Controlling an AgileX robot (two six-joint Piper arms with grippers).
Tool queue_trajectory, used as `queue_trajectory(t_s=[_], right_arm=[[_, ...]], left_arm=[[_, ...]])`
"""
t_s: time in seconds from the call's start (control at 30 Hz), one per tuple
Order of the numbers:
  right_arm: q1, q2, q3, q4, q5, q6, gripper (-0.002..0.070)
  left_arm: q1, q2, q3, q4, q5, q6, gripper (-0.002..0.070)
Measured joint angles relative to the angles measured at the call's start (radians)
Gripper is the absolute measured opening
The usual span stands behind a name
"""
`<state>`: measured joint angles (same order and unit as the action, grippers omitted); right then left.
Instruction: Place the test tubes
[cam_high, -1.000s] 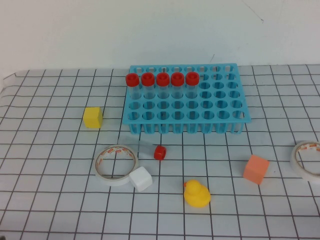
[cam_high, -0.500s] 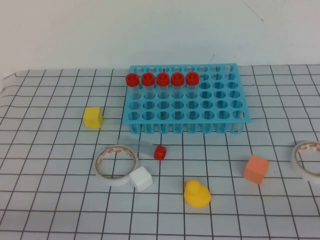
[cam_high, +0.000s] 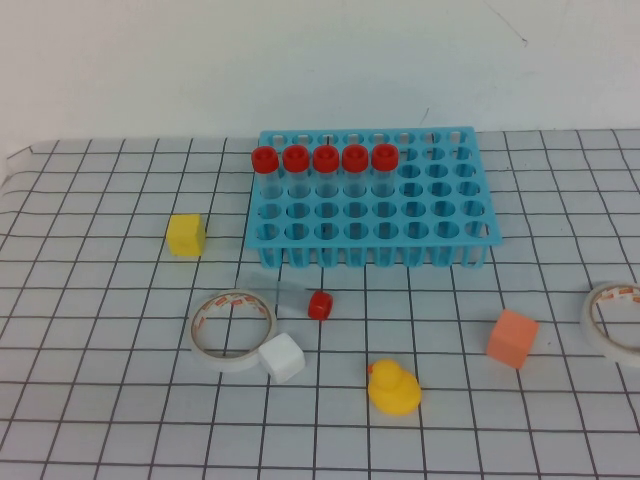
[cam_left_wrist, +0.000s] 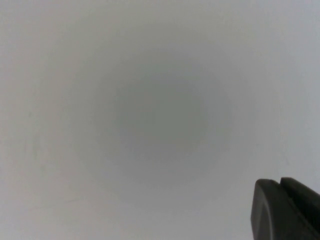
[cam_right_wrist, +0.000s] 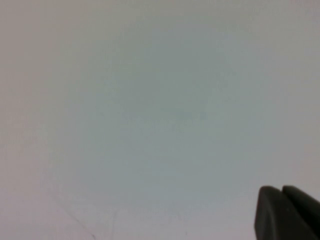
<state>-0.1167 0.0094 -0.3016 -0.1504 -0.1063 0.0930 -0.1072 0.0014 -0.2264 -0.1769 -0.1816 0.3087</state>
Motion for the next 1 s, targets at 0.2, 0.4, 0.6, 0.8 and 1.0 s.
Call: queue_trajectory(t_s=[0.2, 0.4, 0.6, 0.8, 1.0], right_arm=[[0.0, 0.182, -0.23, 0.002, 0.303, -0.019, -0.0001], [0.0, 0.489, -0.417, 0.157, 0.654, -0.288, -0.0001], [0.0, 0.766, -0.579, 0.461, 0.958, -0.659, -0.0001], [0.009, 1.068, -0.683, 0.693, 1.109, -0.917, -0.0001], [0.201, 1.369, -0.808, 0.687, 1.082, -0.931, -0.0001]], left_arm=[[0.0, 0.179, -0.252, -0.038, 0.276, 0.004, -0.0001], [0.0, 0.384, -0.334, -0.09, 0.514, 0.002, -0.0001], [0.0, 0.535, -0.334, -0.112, 0.734, 0.022, -0.0001], [0.0, 0.603, -0.334, -0.114, 0.85, 0.036, -0.0001], [0.0, 0.605, -0.287, -0.121, 0.806, 0.047, -0.0001]])
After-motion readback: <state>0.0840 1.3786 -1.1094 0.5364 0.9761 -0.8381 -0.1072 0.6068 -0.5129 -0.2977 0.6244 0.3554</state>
